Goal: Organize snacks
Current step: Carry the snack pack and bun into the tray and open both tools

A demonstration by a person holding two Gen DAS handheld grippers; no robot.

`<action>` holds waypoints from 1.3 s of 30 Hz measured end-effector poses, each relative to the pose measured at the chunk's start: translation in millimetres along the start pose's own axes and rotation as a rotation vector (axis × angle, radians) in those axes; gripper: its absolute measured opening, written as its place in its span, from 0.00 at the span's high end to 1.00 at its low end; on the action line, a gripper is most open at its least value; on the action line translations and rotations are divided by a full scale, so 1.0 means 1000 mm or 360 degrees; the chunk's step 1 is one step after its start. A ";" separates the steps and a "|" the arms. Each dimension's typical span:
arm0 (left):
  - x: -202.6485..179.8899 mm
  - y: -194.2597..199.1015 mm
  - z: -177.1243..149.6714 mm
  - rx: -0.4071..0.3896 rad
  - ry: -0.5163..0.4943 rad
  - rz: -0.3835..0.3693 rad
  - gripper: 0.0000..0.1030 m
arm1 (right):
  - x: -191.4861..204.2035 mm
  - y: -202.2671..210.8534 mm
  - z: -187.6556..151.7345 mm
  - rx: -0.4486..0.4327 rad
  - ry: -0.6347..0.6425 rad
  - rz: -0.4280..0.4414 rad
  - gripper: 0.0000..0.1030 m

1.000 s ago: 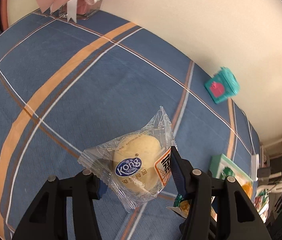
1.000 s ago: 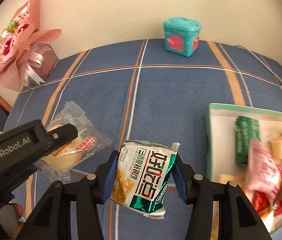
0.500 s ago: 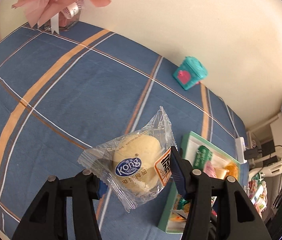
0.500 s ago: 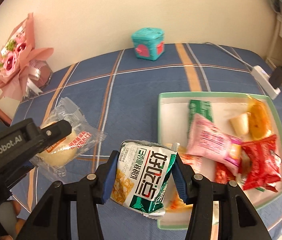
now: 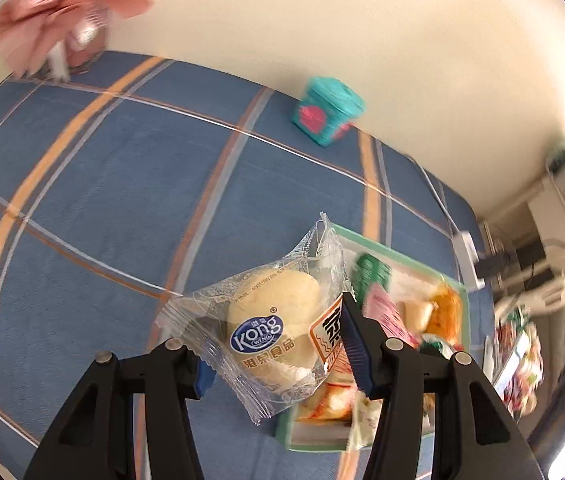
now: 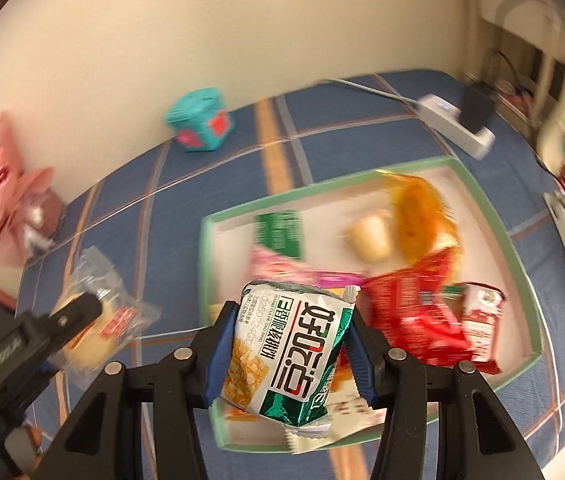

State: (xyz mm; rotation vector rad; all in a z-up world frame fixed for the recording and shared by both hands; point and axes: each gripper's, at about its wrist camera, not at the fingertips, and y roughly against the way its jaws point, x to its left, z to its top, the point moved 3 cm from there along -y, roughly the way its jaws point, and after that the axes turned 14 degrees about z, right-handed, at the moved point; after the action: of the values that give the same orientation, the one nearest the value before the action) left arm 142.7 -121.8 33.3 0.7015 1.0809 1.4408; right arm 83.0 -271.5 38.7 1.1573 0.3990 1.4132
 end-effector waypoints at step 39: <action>-0.080 -0.023 -0.046 0.0197 -0.0300 -0.0165 0.41 | -0.066 0.017 0.011 -0.0109 -0.0212 -0.0055 0.46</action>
State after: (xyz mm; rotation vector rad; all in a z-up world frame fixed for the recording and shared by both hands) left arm 125.2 -211.6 7.0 0.8401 1.0494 1.2018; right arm 69.8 -338.6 30.6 1.1758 0.2734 1.3021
